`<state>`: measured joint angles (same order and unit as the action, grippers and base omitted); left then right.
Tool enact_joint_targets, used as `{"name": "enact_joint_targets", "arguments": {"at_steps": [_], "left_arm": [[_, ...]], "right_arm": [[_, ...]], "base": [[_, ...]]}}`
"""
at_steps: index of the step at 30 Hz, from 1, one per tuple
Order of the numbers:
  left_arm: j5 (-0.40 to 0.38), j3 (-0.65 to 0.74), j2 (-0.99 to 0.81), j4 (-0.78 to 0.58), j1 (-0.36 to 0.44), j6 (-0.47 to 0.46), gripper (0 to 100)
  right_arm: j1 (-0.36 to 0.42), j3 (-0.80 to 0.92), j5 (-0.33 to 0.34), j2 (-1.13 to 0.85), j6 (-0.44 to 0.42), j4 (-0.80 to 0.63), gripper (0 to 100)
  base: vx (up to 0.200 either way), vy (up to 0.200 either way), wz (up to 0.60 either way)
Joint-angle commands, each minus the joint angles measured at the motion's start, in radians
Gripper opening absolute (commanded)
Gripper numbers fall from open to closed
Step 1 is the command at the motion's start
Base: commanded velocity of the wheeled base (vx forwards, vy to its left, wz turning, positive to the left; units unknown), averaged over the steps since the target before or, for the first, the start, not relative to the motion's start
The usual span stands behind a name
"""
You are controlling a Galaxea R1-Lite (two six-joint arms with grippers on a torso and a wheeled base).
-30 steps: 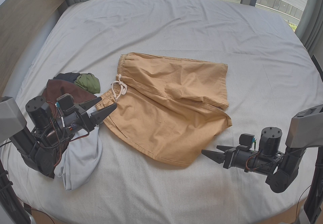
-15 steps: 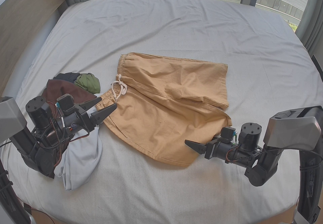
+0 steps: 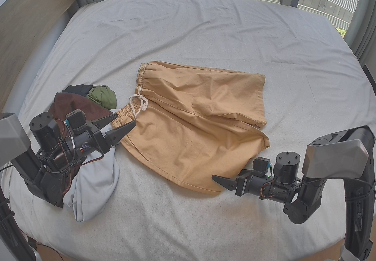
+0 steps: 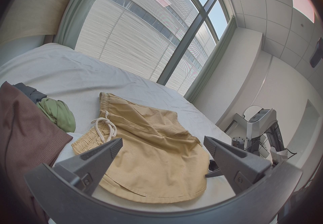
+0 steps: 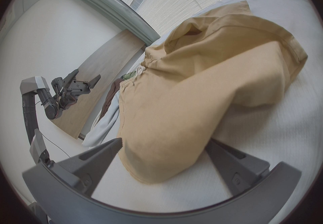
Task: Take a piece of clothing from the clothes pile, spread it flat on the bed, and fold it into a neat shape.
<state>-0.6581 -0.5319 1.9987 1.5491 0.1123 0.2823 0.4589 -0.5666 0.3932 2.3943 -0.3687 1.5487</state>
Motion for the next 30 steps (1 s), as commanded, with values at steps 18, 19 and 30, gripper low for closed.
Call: {"name": "enact_joint_targets", "arguments": {"at_steps": [18,19,30], "left_arm": [[0.0,0.003,0.005,0.0,0.004,0.0,100],[0.0,0.003,0.005,0.0,0.003,0.0,100],[0.0,0.003,0.005,0.0,-0.002,0.0,100]], "right_arm": [[0.076,0.105,0.003,-0.176,-0.03,-0.007,0],[0.079,0.096,0.004,-0.187,-0.049,-0.007,0],[0.056,-0.153,0.003,-0.099,-0.173,-0.088,0]], "base": [[0.0,0.0,0.0],[0.0,0.0,0.0],[0.0,0.0,0.0]]}}
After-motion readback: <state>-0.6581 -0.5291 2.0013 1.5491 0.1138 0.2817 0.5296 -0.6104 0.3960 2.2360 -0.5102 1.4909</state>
